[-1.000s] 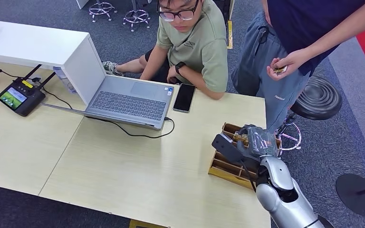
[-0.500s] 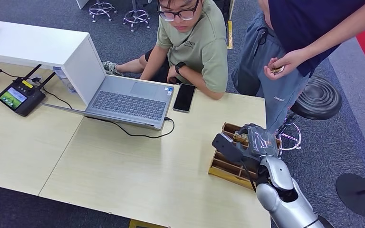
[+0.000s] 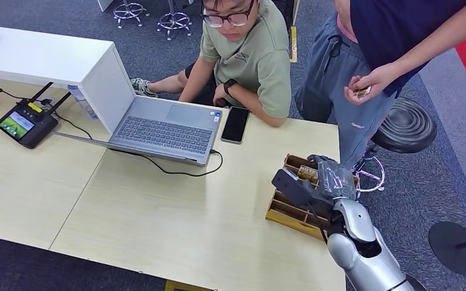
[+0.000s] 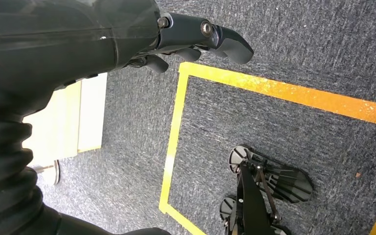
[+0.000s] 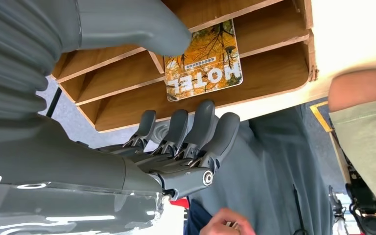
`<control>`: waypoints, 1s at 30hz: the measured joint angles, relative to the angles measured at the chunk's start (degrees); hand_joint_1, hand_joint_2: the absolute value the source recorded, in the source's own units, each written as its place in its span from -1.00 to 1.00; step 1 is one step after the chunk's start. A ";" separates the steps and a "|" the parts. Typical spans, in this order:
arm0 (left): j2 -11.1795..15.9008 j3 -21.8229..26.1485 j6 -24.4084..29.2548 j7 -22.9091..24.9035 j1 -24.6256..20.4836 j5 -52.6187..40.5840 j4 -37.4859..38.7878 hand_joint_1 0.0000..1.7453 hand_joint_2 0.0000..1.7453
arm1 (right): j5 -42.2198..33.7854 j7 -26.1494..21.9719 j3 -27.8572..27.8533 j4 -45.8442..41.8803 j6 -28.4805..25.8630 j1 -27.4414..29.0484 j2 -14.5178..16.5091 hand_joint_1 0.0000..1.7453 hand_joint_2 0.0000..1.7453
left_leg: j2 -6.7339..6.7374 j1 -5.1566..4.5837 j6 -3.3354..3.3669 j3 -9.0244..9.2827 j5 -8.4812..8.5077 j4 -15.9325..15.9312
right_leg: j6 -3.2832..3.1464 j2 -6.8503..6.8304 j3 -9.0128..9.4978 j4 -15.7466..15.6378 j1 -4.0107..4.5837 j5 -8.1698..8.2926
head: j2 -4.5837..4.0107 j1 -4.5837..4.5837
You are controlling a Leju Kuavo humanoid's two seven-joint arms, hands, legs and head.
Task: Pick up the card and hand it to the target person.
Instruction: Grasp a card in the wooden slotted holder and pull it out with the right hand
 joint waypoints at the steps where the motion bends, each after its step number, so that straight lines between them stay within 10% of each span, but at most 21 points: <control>1: 0.00 0.00 0.00 0.00 0.00 0.00 0.00 -1.00 1.00 | -0.05 0.00 -0.03 0.00 0.01 0.00 0.00 -0.01 1.00 | 0.00 0.00 0.00 0.00 0.00 0.00 | 0.00 0.00 0.00 0.00 0.00 0.00 | 0.00 0.00; 28: 0.00 0.00 0.00 -0.04 0.00 -0.07 0.00 -1.00 1.00 | -1.10 -0.13 -0.12 0.79 -0.04 -0.03 0.00 0.52 1.00 | 0.00 0.00 0.00 0.00 0.00 0.00 | 0.00 0.00 -0.01 0.00 0.00 0.00 | 0.00 0.00; 30: 0.00 0.00 -0.01 -0.05 0.00 -0.09 0.00 -1.00 0.00 | -1.18 -0.13 -0.12 0.80 -0.05 -0.03 0.00 0.81 1.00 | 0.00 0.00 0.00 0.00 0.00 0.00 | 0.00 0.00 -0.01 0.00 0.00 0.00 | 0.00 0.01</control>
